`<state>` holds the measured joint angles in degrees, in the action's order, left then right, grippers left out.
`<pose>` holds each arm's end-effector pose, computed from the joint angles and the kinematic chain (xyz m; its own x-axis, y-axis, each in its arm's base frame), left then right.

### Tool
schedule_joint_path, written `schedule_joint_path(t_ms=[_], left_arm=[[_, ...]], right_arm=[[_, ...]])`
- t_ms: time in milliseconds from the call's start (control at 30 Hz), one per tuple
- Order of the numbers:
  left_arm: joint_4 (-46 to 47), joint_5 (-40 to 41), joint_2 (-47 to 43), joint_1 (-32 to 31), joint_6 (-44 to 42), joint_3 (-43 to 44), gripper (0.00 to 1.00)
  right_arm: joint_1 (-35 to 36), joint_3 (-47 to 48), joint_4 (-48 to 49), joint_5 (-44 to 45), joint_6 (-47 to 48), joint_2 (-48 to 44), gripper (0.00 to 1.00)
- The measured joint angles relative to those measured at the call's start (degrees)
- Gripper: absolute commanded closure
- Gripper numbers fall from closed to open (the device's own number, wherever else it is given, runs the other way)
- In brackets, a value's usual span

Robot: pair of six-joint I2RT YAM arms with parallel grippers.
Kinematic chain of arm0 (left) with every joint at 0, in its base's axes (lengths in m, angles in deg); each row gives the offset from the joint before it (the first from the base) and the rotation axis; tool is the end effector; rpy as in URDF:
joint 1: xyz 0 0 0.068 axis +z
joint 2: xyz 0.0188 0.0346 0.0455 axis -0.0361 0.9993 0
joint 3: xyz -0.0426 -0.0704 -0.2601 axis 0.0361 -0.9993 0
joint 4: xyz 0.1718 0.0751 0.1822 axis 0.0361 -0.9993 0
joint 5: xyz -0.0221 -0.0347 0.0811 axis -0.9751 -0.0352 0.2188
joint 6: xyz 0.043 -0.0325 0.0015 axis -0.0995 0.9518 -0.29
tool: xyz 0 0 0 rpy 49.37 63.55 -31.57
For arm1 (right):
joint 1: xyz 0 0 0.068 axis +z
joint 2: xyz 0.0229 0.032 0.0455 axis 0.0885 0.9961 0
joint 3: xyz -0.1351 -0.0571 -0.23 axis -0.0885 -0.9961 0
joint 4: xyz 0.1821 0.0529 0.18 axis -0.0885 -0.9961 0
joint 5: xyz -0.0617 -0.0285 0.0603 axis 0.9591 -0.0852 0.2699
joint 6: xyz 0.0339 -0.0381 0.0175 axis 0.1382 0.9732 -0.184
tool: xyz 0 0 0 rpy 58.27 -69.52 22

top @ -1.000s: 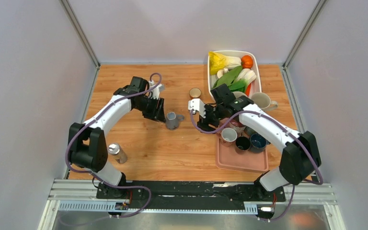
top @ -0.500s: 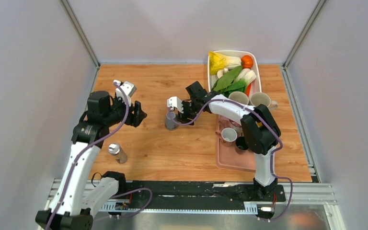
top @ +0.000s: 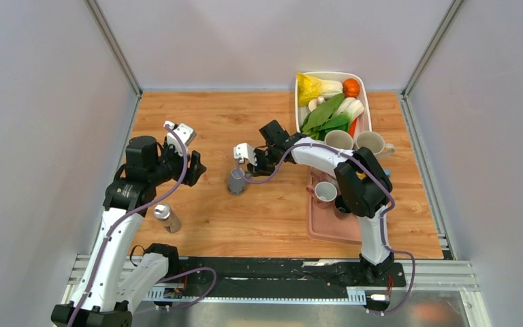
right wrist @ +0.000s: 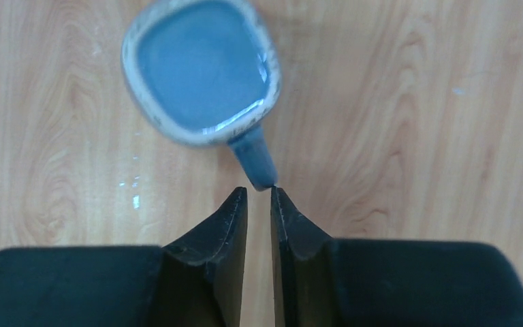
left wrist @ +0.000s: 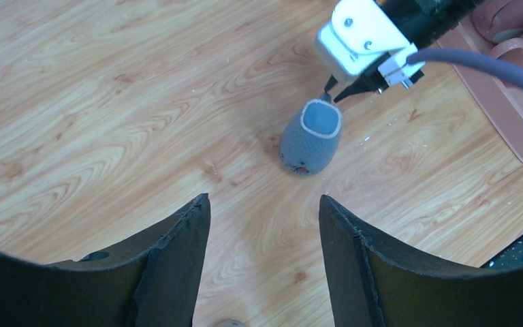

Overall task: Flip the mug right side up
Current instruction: Move the cup to the center of the board.

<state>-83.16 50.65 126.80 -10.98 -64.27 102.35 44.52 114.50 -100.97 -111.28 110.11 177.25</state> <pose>0.1614 -0.0388 0.3452 -0.4267 0.2002 -0.8820 0.5302 0.8454 -0.0646 0.3233 0.2906 0.1865 0.2202 -0.7007 -0.6787 -0.9754 -0.1540 -0.1576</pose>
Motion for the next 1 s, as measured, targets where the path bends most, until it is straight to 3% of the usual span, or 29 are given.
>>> schedule_joint_path(t_ms=[233,333,433,633,1000], left_arm=[[0.63,-0.55,1.44,0.00,-1.20,0.00,0.34],[1.49,-0.76,1.51,0.00,-1.18,0.00,0.34],[2.95,-0.74,1.49,0.00,-1.14,-0.02,0.34],[5.14,-0.48,1.49,0.00,-0.55,-0.83,0.34],[5.55,-0.57,0.70,1.20,-0.02,-2.40,0.35]], right_arm=[[2.01,-8.48,-2.12,0.44,-1.86,-2.69,0.72],[3.15,-12.66,-3.08,0.87,-3.15,-7.10,0.53],[3.91,-14.05,-3.41,1.31,-4.96,-11.82,0.44],[4.20,-13.90,-0.55,1.79,-6.93,-13.25,0.40],[4.15,-5.11,2.95,3.17,-13.55,-2.25,0.42]])
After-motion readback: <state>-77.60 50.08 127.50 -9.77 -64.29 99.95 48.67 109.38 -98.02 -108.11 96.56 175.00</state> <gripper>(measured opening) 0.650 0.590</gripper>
